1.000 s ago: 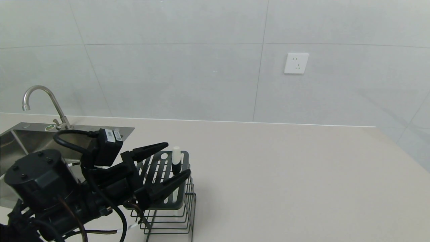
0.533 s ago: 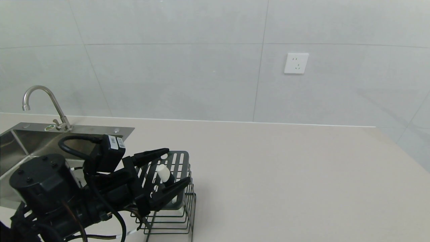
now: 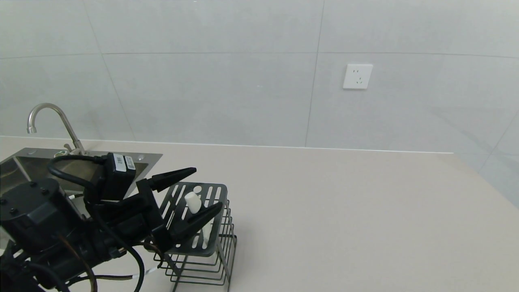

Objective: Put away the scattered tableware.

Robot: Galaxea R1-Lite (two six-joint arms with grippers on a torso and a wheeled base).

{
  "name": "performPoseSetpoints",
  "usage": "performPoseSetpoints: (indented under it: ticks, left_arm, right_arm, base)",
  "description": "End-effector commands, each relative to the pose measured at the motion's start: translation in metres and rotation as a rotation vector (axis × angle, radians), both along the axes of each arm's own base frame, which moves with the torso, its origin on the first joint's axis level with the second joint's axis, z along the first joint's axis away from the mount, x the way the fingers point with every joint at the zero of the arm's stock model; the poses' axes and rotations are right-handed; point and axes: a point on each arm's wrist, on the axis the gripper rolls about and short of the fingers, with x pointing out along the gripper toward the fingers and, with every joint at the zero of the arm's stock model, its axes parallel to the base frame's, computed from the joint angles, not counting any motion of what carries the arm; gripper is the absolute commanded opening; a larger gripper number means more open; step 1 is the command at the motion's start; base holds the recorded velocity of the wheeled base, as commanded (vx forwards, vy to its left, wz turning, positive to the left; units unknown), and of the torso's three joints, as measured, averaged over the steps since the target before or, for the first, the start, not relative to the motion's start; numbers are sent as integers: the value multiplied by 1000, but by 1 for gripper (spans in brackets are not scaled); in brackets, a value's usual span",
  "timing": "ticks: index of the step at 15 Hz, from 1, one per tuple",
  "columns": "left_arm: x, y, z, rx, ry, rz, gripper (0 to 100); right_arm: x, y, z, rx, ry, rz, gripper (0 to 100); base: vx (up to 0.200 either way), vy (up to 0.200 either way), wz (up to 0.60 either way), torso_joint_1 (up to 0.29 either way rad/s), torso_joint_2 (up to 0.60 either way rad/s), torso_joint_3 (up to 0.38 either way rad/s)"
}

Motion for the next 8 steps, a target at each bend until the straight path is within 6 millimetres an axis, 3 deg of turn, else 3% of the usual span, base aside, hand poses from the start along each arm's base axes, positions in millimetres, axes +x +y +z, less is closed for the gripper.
performPoseSetpoints:
  ticks: [1, 3, 8]
  left_arm:
    - [-1, -1, 0, -2, -2, -14, 100]
    - [3, -1, 13, -27, -60, -5, 100]
    - [-9, 2, 28, -56, -128, -17, 100]
  right_arm:
    - [0, 0, 0, 0, 1, 0, 0]
    - [0, 0, 0, -1, 1, 0, 0]
    - [0, 0, 0, 0, 1, 0, 0]
  base:
    - [0, 0, 0, 0, 0, 0]
    - [0, 0, 0, 0, 0, 0]
    - [0, 0, 0, 0, 0, 0]
